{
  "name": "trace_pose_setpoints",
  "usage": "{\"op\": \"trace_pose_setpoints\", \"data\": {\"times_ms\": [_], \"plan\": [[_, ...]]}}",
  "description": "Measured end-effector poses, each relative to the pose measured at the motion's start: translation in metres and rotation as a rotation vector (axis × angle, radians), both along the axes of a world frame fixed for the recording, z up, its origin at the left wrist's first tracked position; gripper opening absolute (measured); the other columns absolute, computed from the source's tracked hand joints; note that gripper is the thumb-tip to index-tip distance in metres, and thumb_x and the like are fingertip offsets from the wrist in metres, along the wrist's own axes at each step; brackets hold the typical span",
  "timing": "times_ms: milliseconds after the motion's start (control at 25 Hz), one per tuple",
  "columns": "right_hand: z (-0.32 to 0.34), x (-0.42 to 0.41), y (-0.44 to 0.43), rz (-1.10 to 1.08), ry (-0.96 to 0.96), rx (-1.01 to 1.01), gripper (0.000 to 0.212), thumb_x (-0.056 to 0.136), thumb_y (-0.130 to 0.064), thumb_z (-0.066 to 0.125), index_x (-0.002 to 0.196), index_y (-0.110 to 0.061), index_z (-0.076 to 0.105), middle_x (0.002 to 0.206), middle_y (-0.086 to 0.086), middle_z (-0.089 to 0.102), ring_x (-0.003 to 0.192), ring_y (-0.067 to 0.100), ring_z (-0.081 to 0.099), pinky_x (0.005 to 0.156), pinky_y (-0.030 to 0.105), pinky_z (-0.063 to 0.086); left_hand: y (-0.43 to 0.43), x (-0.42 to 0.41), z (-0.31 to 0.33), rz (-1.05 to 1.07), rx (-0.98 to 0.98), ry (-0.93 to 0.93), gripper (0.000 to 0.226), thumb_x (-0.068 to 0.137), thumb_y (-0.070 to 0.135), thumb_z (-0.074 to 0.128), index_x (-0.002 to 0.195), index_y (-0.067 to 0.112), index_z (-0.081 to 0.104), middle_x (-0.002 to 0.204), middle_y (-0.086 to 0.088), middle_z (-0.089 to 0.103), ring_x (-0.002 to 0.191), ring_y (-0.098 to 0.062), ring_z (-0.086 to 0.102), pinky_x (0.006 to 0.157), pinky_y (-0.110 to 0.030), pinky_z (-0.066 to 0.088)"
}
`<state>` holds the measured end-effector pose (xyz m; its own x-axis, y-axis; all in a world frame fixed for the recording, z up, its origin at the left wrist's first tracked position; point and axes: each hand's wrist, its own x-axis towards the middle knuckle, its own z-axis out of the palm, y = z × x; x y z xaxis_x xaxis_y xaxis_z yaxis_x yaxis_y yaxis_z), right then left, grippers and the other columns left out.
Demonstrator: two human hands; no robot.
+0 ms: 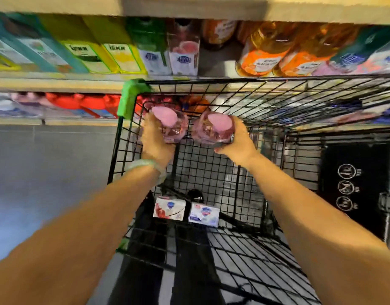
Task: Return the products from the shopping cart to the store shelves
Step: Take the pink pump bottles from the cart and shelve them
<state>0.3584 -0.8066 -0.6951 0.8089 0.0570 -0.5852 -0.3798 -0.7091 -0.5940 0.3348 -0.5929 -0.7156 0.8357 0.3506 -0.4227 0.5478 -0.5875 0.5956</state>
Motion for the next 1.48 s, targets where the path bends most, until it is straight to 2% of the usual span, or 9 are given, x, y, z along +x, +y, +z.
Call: {"op": "trace_pose_setpoints", "data": {"times_ms": [120,200,320,440,640,800,960,1160,1480], "plan": [[-0.022,0.005,0.003,-0.022,-0.062,-0.021,0.086,0.058,-0.001,0.086,0.128,-0.009,0.037,0.126,0.007,0.037,0.113,0.022,0.046,0.093,0.033,0.051,0.004,-0.005,-0.024,-0.01,0.144,-0.123,0.092,0.058,0.009,0.082,0.138,0.003,0.036,0.123,-0.026,0.047,0.113,-0.043,0.046,0.094,-0.051,0.042],[-0.037,0.007,0.008,-0.013,-0.051,-0.089,0.105,0.05,-0.027,0.089,0.137,-0.006,0.033,0.133,0.013,0.033,0.112,0.019,0.036,0.101,0.027,0.039,0.0,-0.011,-0.028,0.003,0.175,-0.075,0.104,0.057,0.026,0.086,0.143,0.016,0.027,0.124,-0.024,0.04,0.111,-0.042,0.043,0.091,-0.047,0.045],[-0.053,0.0,0.014,0.0,-0.059,-0.174,0.111,0.045,-0.058,0.083,0.135,-0.009,0.038,0.129,0.011,0.04,0.106,0.016,0.031,0.09,0.018,0.028,-0.003,-0.014,-0.032,0.302,-0.132,-0.132,0.054,0.073,0.036,0.072,0.114,0.02,0.041,0.122,-0.013,0.044,0.113,-0.037,0.049,0.079,-0.038,0.053],[-0.072,-0.01,0.015,-0.052,-0.152,-0.121,0.096,0.046,-0.068,0.083,0.12,-0.016,0.051,0.118,0.004,0.053,0.102,0.012,0.051,0.093,0.029,0.049,0.003,-0.02,-0.037,0.106,-0.211,-0.131,0.042,0.078,0.021,0.071,0.106,0.024,0.04,0.104,0.004,0.063,0.1,-0.023,0.058,0.081,-0.033,0.055],[-0.045,-0.021,0.018,-0.208,-0.094,-0.133,0.083,0.051,-0.065,0.075,0.119,-0.023,0.053,0.104,-0.006,0.066,0.09,0.013,0.063,0.068,0.022,0.048,0.002,-0.021,-0.023,-0.223,0.071,-0.01,0.082,0.061,0.036,0.084,0.129,0.02,0.039,0.119,-0.001,0.057,0.097,-0.02,0.061,0.079,-0.035,0.055],[-0.029,-0.055,0.008,-0.411,0.091,-0.185,0.077,0.068,-0.041,0.079,0.132,-0.017,0.044,0.12,0.002,0.064,0.11,0.025,0.06,0.093,0.032,0.047,-0.006,-0.037,-0.005,-0.133,0.096,0.153,0.079,0.057,0.045,0.085,0.12,0.016,0.047,0.106,0.002,0.066,0.093,-0.021,0.066,0.077,-0.033,0.055],[0.01,-0.103,-0.014,-0.513,0.188,-0.199,0.079,0.066,-0.04,0.081,0.132,-0.016,0.044,0.122,0.001,0.063,0.112,0.027,0.061,0.097,0.033,0.046,0.0,-0.06,0.027,-0.192,0.027,0.204,0.087,0.056,0.04,0.087,0.127,0.014,0.043,0.113,-0.001,0.066,0.103,-0.025,0.064,0.09,-0.037,0.052],[0.087,-0.114,-0.037,-0.549,0.126,-0.23,0.085,0.06,-0.051,0.08,0.128,-0.014,0.047,0.121,0.009,0.066,0.109,0.031,0.063,0.098,0.04,0.048,0.002,-0.053,0.119,-0.142,-0.09,0.142,0.079,0.059,0.033,0.087,0.124,0.016,0.045,0.109,0.003,0.064,0.099,-0.019,0.061,0.086,-0.028,0.045],[0.231,-0.063,-0.041,-0.391,-0.044,-0.153,0.085,0.057,-0.048,0.084,0.127,-0.012,0.051,0.127,0.01,0.062,0.115,0.029,0.06,0.093,0.036,0.046,0.008,-0.008,0.301,-0.385,0.126,0.037,0.091,0.048,0.058,0.081,0.12,0.015,0.046,0.11,0.001,0.061,0.094,-0.022,0.058,0.075,-0.03,0.048]]}}
